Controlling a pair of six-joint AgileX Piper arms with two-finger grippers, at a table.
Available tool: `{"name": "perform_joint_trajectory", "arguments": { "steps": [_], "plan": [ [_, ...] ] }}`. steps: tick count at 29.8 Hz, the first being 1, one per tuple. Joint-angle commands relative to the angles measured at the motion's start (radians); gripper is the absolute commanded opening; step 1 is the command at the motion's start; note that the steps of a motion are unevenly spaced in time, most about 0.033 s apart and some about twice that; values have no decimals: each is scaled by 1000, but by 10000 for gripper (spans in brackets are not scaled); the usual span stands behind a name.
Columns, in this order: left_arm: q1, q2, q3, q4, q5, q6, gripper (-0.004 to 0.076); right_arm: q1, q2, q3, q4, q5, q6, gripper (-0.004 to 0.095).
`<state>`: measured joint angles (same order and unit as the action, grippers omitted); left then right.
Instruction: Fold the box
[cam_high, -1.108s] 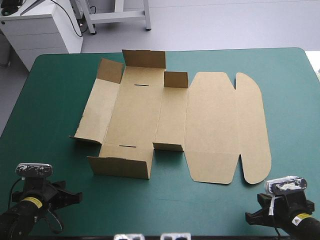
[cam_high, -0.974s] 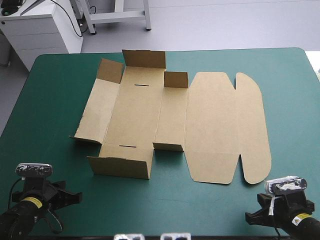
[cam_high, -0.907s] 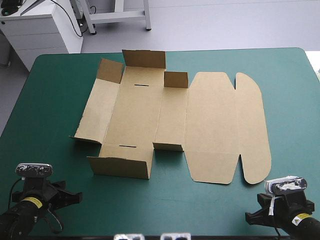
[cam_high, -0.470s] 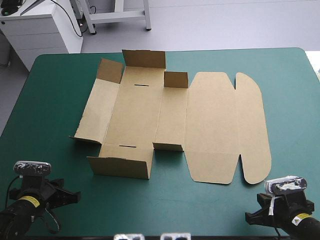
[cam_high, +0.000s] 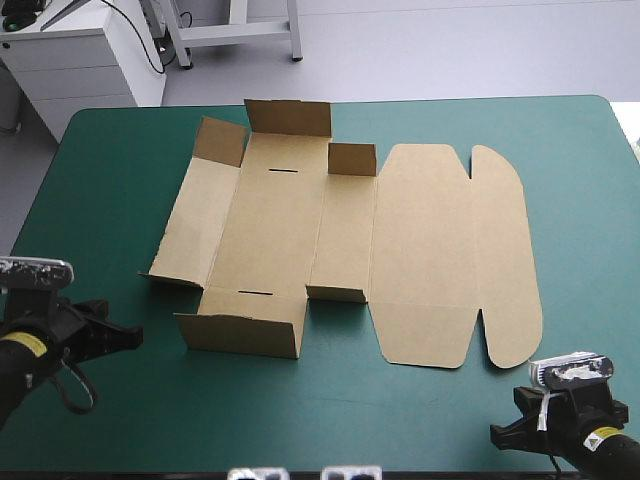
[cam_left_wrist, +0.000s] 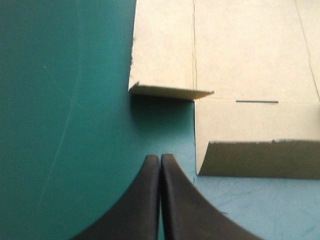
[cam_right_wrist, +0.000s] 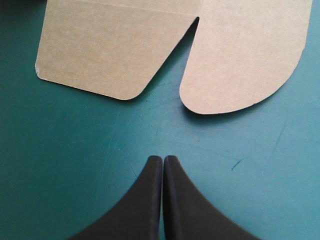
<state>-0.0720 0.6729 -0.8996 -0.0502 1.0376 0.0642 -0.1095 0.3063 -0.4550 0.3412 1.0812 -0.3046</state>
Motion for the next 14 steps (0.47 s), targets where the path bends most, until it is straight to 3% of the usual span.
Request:
{"name": "perform_joint_trajectory", "arguments": {
  "steps": [1,9,14],
  "plan": [
    [-1,113,-125,-8,-53,-2,-8,3,7,-26,18,-50,-3,-5],
    [-1,398,-278,-4,-186,-2,-8,3,7,-26,18,-50,-3,-5],
    [-1,580,-369,-4,-200,1,-8,3,7,-26,18,-50,-3,-5]
  ]
}}
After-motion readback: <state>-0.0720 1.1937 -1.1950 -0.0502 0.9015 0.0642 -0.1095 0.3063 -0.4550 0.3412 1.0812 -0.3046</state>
